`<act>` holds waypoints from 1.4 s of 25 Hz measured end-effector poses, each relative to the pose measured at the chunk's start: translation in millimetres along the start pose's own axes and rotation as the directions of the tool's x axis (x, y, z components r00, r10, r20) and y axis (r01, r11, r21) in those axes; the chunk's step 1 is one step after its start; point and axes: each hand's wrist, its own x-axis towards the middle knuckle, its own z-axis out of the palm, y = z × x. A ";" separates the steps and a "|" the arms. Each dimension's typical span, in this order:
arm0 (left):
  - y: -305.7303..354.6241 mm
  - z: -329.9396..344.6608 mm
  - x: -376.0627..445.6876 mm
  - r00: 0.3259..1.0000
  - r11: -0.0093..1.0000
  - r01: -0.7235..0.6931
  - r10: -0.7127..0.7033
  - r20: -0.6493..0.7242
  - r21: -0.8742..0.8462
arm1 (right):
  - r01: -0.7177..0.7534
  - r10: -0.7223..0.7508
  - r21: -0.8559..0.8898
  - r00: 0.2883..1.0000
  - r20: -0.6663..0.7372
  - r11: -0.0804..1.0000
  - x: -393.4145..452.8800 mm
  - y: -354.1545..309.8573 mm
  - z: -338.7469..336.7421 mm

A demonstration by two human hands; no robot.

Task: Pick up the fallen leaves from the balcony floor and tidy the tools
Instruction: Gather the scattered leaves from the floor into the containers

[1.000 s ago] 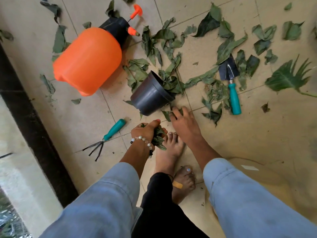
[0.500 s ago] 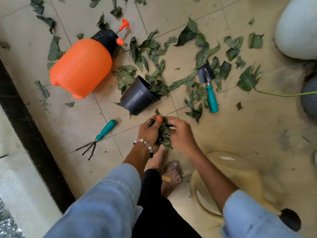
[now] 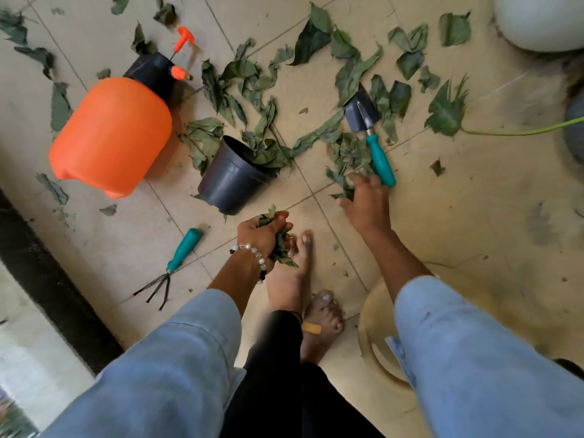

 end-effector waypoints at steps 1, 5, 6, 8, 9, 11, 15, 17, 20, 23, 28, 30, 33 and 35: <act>0.9 1.6 2.5 1.000 1.000 -0.007 0.007 0.007 0.021 | 0.037 -0.032 -0.147 0.999 0.030 0.988 5.5 -0.9 15.7; 4.3 3.2 15.2 0.999 0.998 -0.002 0.000 0.036 0.066 | 0.197 -0.282 -0.397 0.945 -0.165 0.896 3.5 -4.5 57.1; 5.1 1.3 18.9 0.999 0.996 -0.006 0.002 0.041 0.086 | 0.268 -0.352 -0.388 0.922 -0.164 0.882 3.7 -4.7 58.1; 6.2 -2.7 21.0 0.999 0.991 -0.017 0.012 0.037 0.132 | 0.331 -0.375 -0.279 0.919 -0.121 0.901 9.2 -3.8 48.4; 6.9 -3.7 18.8 1.000 0.989 -0.024 0.021 0.023 0.144 | 0.260 -0.273 -0.118 0.956 -0.108 0.958 11.6 -2.5 40.9; 10.8 -1.8 4.7 0.999 0.991 -0.027 0.029 -0.012 0.133 | -0.081 0.084 0.523 0.996 0.017 0.849 5.1 -5.4 15.3; 27.8 12.3 -60.3 0.999 0.996 -0.037 0.035 -0.029 -0.079 | -0.369 0.067 0.927 0.929 0.364 0.075 -63.1 -32.6 -71.0; 44.1 21.5 -114.2 0.999 0.970 -0.039 0.038 -0.007 -0.240 | -0.416 0.004 0.907 0.909 0.417 -0.060 -105.8 -56.1 -118.0; 76.6 32.2 -207.1 0.998 0.892 -0.050 0.057 0.003 -0.449 | -0.424 0.078 0.880 0.890 0.448 -0.213 -168.8 -102.4 -195.1; 110.4 33.4 -313.4 0.991 0.805 -0.119 0.129 -0.025 -0.581 | -0.356 0.112 0.878 0.906 0.409 -0.321 -236.3 -155.9 -289.3; 152.8 32.4 -444.0 0.921 0.798 -0.382 0.370 -0.120 -0.466 | -0.157 0.070 0.980 0.983 0.167 -0.123 -304.7 -212.8 -394.9; 172.2 29.2 -483.4 0.897 0.806 -0.430 0.433 -0.090 -0.407 | -0.111 0.046 0.993 0.993 0.113 -0.041 -324.8 -228.1 -428.1; 209.8 27.5 -523.8 0.892 0.838 -0.438 0.451 -0.040 -0.325 | -0.126 0.033 0.991 0.992 0.125 0.042 -327.7 -258.1 -473.2; 238.9 30.9 -535.8 0.899 0.855 -0.415 0.437 0.002 -0.311 | -0.102 -0.001 0.992 0.995 0.102 0.075 -313.8 -280.3 -491.4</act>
